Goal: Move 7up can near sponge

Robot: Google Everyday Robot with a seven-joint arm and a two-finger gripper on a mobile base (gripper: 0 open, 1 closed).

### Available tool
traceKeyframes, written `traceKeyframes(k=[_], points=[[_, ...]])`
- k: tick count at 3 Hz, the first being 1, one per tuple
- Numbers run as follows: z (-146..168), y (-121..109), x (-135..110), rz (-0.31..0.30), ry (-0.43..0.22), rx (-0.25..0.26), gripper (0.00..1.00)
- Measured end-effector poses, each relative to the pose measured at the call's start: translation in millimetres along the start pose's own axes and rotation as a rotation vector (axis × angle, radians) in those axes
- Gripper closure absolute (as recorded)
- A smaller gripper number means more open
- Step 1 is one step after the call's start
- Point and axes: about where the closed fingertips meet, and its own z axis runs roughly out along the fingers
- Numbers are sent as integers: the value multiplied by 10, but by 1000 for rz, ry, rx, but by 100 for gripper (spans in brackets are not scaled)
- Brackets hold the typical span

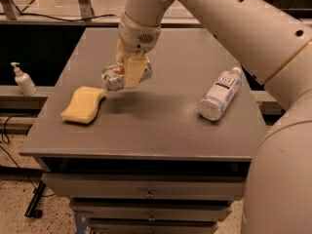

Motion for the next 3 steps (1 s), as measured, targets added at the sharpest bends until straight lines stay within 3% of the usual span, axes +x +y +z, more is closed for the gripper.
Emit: traceKeyframes(k=[2, 3], points=[[420, 212, -176, -81, -1, -60, 100], [518, 242, -216, -91, 0, -75, 83]])
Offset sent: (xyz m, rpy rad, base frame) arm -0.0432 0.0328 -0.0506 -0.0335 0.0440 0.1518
